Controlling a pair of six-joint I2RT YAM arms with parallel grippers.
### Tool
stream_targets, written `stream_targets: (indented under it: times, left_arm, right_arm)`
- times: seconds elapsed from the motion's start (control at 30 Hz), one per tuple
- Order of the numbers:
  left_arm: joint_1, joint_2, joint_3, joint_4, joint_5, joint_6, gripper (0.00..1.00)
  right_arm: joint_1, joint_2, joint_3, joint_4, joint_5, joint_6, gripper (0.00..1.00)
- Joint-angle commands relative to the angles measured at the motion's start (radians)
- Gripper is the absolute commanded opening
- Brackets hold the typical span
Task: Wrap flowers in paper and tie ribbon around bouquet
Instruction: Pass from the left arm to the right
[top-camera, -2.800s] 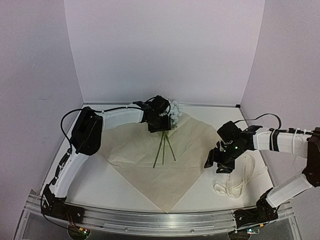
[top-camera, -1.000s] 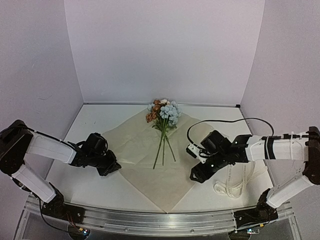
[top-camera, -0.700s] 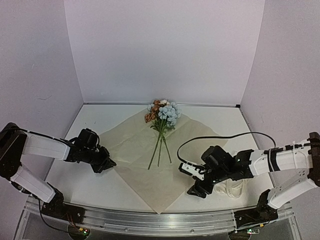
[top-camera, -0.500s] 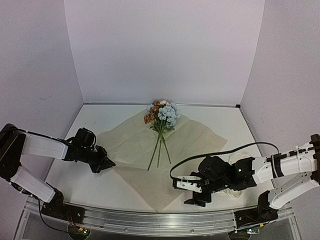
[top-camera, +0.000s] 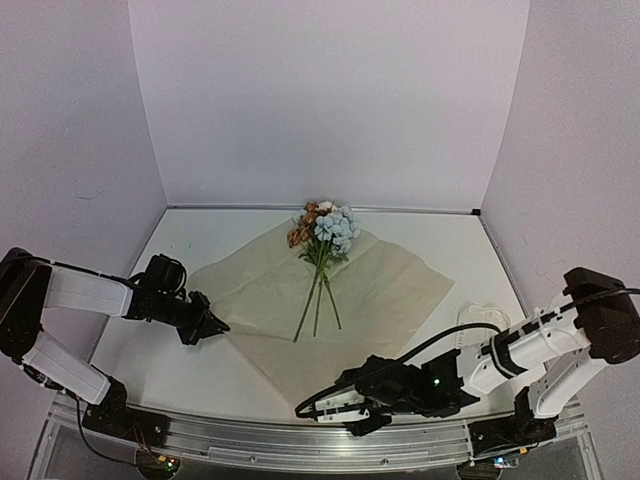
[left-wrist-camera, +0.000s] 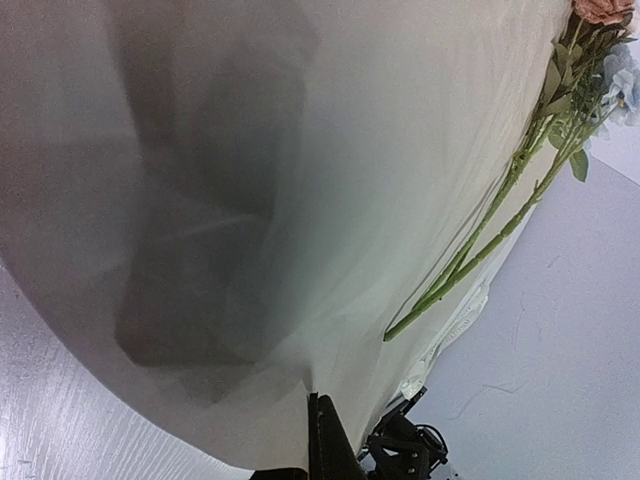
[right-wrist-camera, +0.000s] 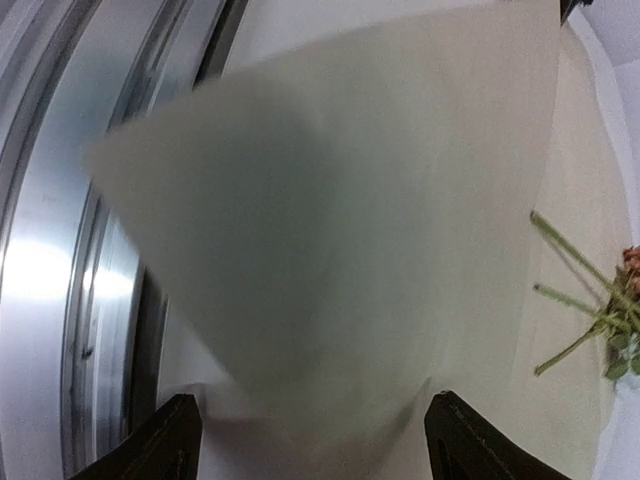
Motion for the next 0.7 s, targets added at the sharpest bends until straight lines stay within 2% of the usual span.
stream_targets:
  times: [0.0,0.13,0.37,0.53,0.6,0.67]
  left_arm:
    - [0.014,-0.019,0.02,-0.03,0.04,0.029,0.0]
    - [0.022,-0.03,0.017,-0.045,0.04,0.036,0.0]
    - [0.034,-0.055,0.014,-0.11,0.005,0.071,0.0]
    - [0.038,-0.075,0.015,-0.143,-0.016,0.09,0.0]
    - [0.038,-0.085,0.011,-0.152,-0.023,0.094,0.0]
    - [0.038,-0.095,0.007,-0.168,-0.038,0.101,0.01]
  right_arm:
    - [0.056,0.123,0.077,0.283,0.214,-0.139,0.81]
    - [0.082,0.176,0.108,0.375,0.313,-0.197,0.73]
    - [0.088,0.128,0.098,0.356,0.304,-0.16,0.43]
    - [0.089,0.04,0.112,0.166,0.24,-0.051,0.1]
    - [0.089,0.008,0.134,0.072,0.219,-0.012,0.0]
    - [0.088,-0.015,0.167,-0.016,0.201,0.016,0.0]
